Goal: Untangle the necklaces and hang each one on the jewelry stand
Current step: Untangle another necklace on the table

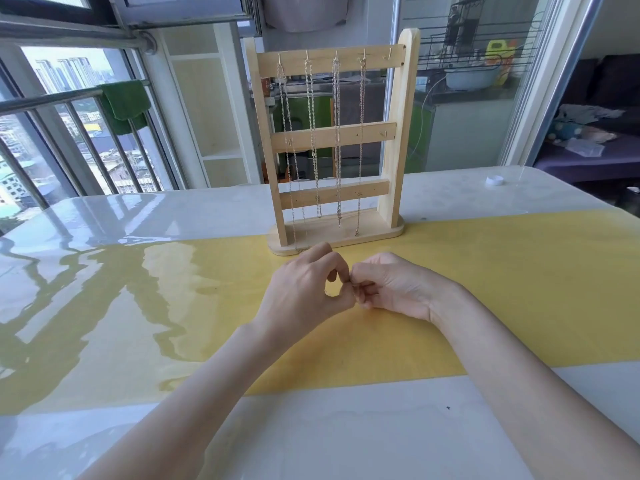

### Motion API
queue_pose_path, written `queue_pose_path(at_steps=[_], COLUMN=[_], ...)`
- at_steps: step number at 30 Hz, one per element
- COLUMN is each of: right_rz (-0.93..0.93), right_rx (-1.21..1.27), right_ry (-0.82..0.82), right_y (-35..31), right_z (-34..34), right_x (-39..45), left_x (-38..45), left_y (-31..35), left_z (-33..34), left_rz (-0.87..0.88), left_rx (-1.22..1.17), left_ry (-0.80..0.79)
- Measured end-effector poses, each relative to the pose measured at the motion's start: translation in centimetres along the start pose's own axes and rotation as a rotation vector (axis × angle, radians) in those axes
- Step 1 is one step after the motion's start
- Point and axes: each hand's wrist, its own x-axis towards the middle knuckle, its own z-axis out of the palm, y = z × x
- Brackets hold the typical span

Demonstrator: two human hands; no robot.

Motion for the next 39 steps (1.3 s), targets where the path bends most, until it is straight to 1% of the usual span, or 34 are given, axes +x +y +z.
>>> queue_pose_path(at_steps=[4, 10, 13, 15, 17, 18, 22, 25, 28, 31, 33, 36, 39], right_rz=[0.050, 0.135, 0.157, 0.183, 0.193, 0.190, 0.159, 0.135, 0.080, -0.085, -0.244, -0.420, -0.467], right_rx=[0.058, 0.209, 0.235, 0.205, 0.157, 0.139, 0.193, 0.245, 0.214, 0.152, 0.034, -0.179, -0.328], right_ry=[-0.028, -0.068, -0.085, -0.048, 0.003, 0.025, 0.039, -0.030, -0.062, -0.028, 0.035, 0.134, 0.155], right_y=[-0.3, -0.4, -0.3, -0.2, -0.4, -0.5, -0.7, -0.8, -0.8, -1.0, -1.4, -2.0, -2.5], right_z=[0.4, 0.5, 0.5, 0.5, 0.6, 0.6, 0.7, 0.7, 0.4, 0.3, 0.4, 0.7, 0.9], right_x=[-0.1, -0.3, -0.3, -0.2, -0.1, -0.1, 0.0, -0.1, -0.2, -0.2, -0.1, -0.1, -0.2], left_x=[0.0, -0.1, -0.1, -0.1, -0.1, -0.1, 0.1, 0.4, 0.6, 0.8, 0.9, 1.0, 1.1], left_y=[0.0, -0.1, -0.2, -0.2, -0.2, -0.1, 0.5, 0.9, 0.9, 0.3, -0.2, -0.6, -0.7], left_z=[0.1, -0.2, -0.2, -0.1, 0.1, 0.2, 0.3, 0.1, -0.2, -0.6, -1.0, -1.3, -1.6], left_rz=[0.068, 0.241, 0.274, 0.262, 0.200, 0.143, -0.139, -0.222, -0.271, -0.456, -0.580, -0.653, -0.683], left_rx=[0.082, 0.149, 0.147, 0.143, 0.119, 0.079, -0.240, -0.424, -0.516, -0.657, -0.767, -0.870, -0.950], left_ry=[0.091, 0.204, 0.192, 0.162, 0.127, 0.114, 0.092, 0.079, 0.040, -0.030, -0.080, -0.159, -0.213])
